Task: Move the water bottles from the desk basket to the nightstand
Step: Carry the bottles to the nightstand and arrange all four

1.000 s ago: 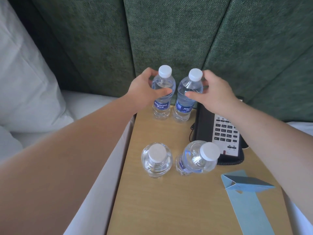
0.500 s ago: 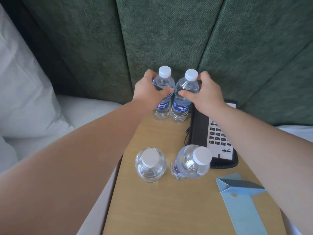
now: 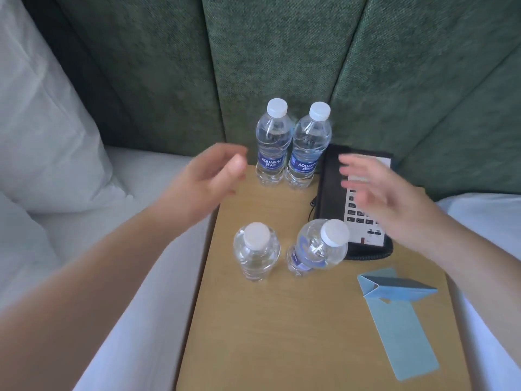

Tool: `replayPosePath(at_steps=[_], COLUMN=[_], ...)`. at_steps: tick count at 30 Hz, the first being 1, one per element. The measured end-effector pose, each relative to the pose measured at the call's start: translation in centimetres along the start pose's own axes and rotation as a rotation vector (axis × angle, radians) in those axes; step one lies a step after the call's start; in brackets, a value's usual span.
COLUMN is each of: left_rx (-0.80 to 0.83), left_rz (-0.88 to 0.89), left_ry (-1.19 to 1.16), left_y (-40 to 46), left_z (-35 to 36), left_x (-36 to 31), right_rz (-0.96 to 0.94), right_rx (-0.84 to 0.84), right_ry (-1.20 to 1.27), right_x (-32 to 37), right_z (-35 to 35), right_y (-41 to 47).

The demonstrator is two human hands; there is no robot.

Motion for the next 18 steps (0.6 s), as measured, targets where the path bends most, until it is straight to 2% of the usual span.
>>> replayPosePath(at_steps=[2, 5, 12, 18], left_rx=[0.143, 0.272, 0.06, 0.103], left_rz=[0.004, -0.029, 0.046, 0.06], left_ry=[0.028, 0.186, 0.288, 0.39], left_y=[-3.6, -6.7, -5.2, -0.3], left_z=[0.9, 3.6, 4.4, 4.6], left_x=[0.7, 2.3, 2.8, 2.3], right_rz=[0.028, 0.044, -0.008, -0.042], right_rx=[0.136, 0.181, 0.041, 0.015], right_ry=[-0.03, -0.146, -0.078, -0.124], right_x=[-0.7, -2.0, -2.3, -1.7], right_z=[1.6, 3.5, 4.4, 4.0], right_y=[-3.0, -4.9, -4.3, -0.9])
Point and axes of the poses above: each hand's wrist, its own y-axis towards the middle knuckle, its own z-axis out of the palm, x = y × z, the point moved 10 cm from there along y, towards the middle knuckle, and after that the axes turned 5 degrees about -x, right-handed, at the moved point
